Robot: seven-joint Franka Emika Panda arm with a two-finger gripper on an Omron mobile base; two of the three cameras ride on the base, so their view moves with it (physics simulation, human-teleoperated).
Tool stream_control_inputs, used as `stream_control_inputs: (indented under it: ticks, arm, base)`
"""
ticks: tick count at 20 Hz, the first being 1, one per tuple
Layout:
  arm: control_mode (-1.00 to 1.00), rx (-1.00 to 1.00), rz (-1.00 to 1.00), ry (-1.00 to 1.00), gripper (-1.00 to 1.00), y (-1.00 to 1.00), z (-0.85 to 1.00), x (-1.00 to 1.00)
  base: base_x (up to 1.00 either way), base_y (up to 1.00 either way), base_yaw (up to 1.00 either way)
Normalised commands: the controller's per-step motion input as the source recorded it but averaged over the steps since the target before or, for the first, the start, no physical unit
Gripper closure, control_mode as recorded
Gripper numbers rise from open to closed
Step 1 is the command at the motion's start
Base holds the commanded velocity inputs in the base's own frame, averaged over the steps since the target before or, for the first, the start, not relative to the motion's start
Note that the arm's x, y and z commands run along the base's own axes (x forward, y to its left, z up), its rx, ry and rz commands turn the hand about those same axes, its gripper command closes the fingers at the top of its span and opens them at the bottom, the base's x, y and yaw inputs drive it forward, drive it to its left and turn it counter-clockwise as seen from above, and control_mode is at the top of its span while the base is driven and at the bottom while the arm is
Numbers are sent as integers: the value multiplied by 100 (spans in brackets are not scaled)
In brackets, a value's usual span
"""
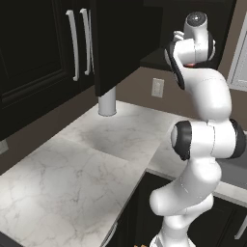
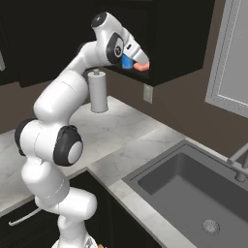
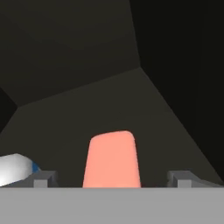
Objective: Pick up the bar soap and soap dispenser from the sink, and place them back in the cabinet, and close the cabinet door.
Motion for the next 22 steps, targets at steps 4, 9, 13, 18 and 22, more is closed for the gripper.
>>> stream_control_inputs:
  ticks: [4, 9, 13, 18, 22]
  arm:
    - [-100, 0, 0, 0, -100, 0, 0, -34]
    - [-100, 0, 0, 0, -100, 0, 0, -40]
    - [-100, 0, 0, 0, -100, 0, 0, -50]
    - [-100, 0, 1, 0, -100, 0, 0, -59]
    - [-100, -2, 4, -1, -100, 5, 0, -70]
  base:
    - [0, 0, 0]
    - [0, 0, 0]
    - [0, 0, 0]
    - [0, 0, 0]
    - [0, 0, 0]
